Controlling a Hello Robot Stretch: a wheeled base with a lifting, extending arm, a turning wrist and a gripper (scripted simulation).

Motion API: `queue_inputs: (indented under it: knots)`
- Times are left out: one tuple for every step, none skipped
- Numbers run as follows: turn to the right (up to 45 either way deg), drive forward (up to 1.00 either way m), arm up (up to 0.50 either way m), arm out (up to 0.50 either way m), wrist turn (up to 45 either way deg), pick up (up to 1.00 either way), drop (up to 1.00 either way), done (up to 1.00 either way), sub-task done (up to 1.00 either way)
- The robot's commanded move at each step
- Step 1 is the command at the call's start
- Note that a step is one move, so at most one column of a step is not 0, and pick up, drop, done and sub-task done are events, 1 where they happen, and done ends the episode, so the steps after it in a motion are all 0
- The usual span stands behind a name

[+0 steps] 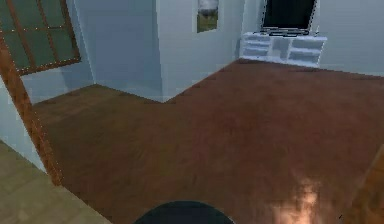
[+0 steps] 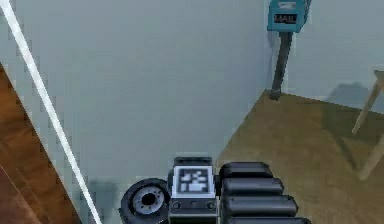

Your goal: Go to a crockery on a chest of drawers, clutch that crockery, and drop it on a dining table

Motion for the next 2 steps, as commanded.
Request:
queue_inputs:
  knots:
    - [0.0,0.35,0.0,0.0,0.0,0.0,0.0,0.0,0.0]
    - [9.0,0.0,0.0,0.0,0.0,0.0,0.0,0.0,0.0]
